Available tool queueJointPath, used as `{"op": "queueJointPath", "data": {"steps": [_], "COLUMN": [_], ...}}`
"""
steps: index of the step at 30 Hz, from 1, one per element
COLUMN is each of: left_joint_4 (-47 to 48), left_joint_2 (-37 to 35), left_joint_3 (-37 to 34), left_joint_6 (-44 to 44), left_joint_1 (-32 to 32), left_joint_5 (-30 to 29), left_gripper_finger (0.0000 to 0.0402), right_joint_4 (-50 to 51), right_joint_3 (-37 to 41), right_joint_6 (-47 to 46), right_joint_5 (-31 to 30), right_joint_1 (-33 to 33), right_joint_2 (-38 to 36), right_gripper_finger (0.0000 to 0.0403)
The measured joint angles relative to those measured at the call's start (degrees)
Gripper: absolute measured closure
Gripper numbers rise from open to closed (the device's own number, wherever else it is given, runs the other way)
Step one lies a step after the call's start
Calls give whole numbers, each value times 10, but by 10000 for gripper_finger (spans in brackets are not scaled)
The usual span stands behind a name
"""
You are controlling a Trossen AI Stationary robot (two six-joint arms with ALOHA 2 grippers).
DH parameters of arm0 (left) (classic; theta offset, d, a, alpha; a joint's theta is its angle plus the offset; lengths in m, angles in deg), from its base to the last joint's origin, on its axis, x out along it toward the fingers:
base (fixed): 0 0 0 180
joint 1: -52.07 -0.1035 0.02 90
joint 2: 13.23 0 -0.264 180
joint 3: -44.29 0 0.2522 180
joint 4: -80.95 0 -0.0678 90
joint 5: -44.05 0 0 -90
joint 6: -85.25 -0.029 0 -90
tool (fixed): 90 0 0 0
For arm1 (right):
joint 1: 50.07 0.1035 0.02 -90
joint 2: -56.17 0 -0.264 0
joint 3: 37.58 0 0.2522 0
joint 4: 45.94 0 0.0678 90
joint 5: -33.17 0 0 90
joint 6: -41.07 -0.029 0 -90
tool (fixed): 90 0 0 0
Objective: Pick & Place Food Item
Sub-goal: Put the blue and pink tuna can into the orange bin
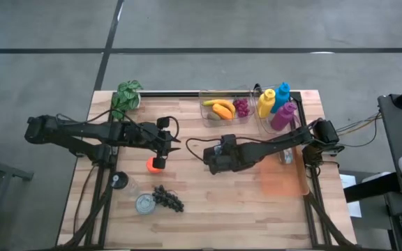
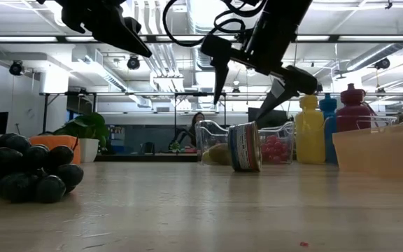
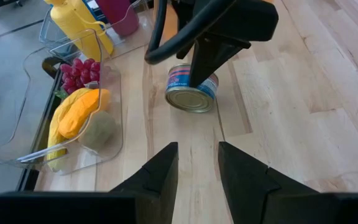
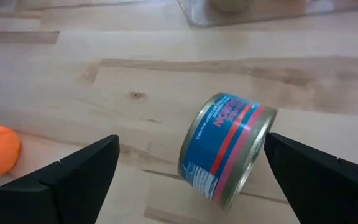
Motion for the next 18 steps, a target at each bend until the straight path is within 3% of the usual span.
{"op": "queueJointPath", "data": {"steps": [18], "left_joint_4": [1], "left_joint_2": [0], "left_joint_3": [0], "left_joint_6": [0], "left_joint_1": [0], "left_joint_5": [0], "left_gripper_finger": [284], "right_joint_4": [-8], "right_joint_3": [6], "right_joint_6": [-83], "right_joint_5": [17], "right_joint_1": [-6], "right_joint_2": [28], "right_gripper_finger": [3]}}
